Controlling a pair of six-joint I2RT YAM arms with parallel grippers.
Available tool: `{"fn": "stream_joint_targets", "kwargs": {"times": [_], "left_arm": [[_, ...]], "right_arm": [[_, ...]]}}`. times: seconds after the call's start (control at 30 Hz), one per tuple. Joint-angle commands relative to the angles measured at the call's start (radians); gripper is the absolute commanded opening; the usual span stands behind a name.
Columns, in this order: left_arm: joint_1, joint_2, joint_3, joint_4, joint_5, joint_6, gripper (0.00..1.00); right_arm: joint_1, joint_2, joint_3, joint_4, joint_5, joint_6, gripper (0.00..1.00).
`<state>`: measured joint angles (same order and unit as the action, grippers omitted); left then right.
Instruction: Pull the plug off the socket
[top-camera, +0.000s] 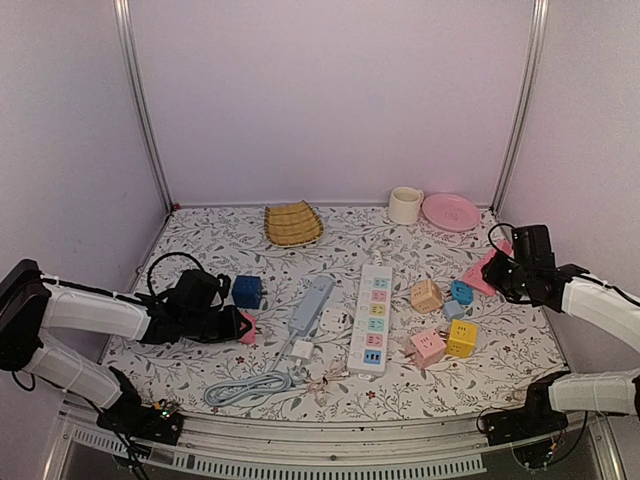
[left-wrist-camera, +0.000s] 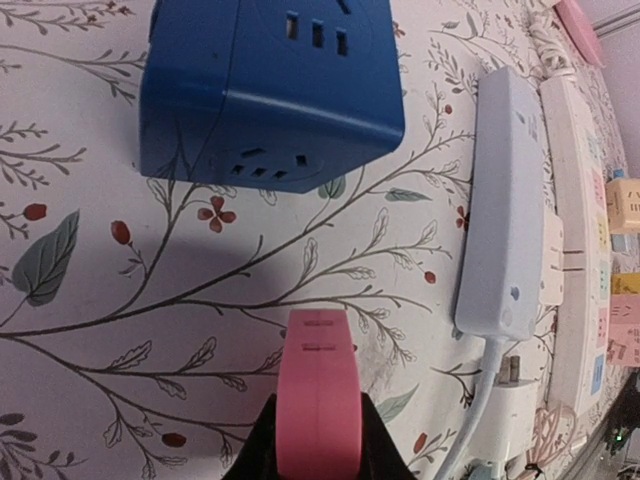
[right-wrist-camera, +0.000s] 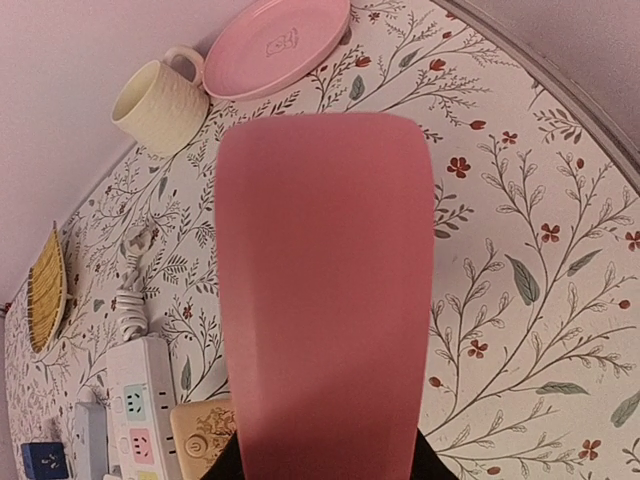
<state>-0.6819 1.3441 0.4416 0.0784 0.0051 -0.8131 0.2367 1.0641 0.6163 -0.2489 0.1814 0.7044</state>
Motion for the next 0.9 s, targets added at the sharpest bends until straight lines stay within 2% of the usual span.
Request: {"fn": "stream_joint_targets", "kwargs": {"times": [0.0, 0.37, 0.47, 0.67, 0.87], "left_arm": [[0.015, 0.012, -0.011, -0.017, -0.039, -0.010, 0.23], [0.016, -0.025, 0.006, -0.064, -0.091, 0.013, 0.60], [0.016, -0.047, 0.013, -0.082, -0.113, 0.019, 0.70], [0.016, -0.102, 0.024, -0.131, -0.167, 0.029, 0.88], [0.016, -0.172, 0.034, -0.163, -0.206, 0.040, 0.93]], "right_arm": [[-0.036, -0.028, -0.029, 0.017, -0.015, 0.034, 0.08], [-0.094, -0.030, -0.093, 0.032, -0.008, 0.079, 0.13], [-0.111, -0.032, -0.109, 0.037, -0.011, 0.087, 0.18], [-0.136, -0.047, -0.129, 0.037, -0.017, 0.097, 0.47], [-0.144, -0.077, -0.134, 0.030, -0.008, 0.098, 0.79]]}}
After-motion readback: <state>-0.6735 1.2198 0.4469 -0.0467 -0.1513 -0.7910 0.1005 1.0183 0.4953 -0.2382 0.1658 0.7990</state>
